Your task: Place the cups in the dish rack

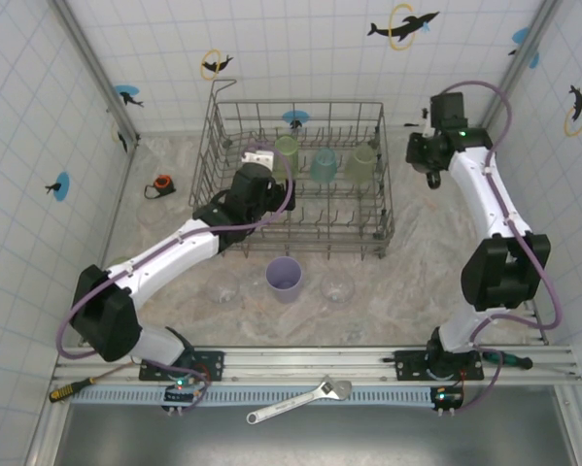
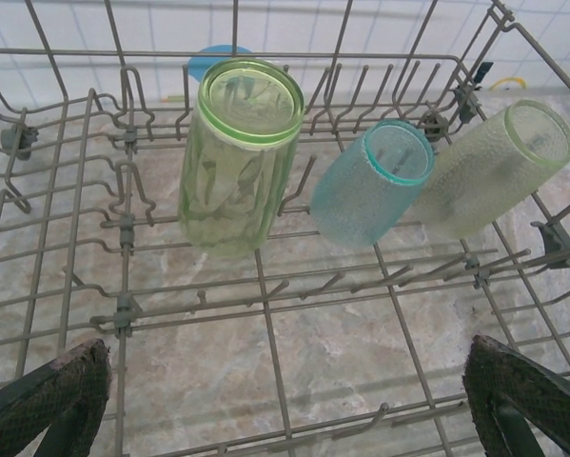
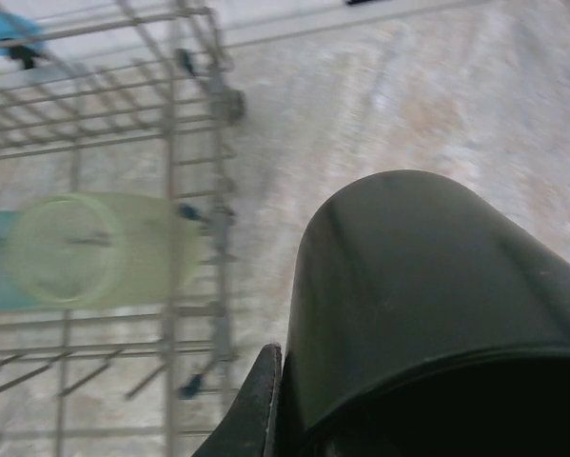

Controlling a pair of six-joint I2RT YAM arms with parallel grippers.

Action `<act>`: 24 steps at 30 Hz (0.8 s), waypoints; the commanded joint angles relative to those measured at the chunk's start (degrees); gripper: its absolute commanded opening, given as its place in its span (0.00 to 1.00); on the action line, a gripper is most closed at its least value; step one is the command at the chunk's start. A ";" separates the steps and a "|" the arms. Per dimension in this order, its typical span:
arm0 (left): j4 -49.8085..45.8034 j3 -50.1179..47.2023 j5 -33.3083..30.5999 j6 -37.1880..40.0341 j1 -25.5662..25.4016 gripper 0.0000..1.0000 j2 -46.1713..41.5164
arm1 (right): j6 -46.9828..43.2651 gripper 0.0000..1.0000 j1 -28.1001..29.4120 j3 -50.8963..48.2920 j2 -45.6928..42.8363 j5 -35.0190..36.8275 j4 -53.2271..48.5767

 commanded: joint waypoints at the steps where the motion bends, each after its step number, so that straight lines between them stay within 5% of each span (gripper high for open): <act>1: -1.86 2.59 1.02 -1.47 0.76 0.98 0.97 | -0.40 0.00 3.62 5.51 -2.93 1.92 5.97; 12: -5.17 5.36 3.14 -4.69 4.22 0.97 2.77 | 0.40 0.00 13.94 7.07 -1.62 -3.94 14.24; 24: -6.59 6.76 13.37 -11.44 11.43 0.98 2.58 | 6.90 0.00 12.67 -18.48 -9.60 -24.32 43.06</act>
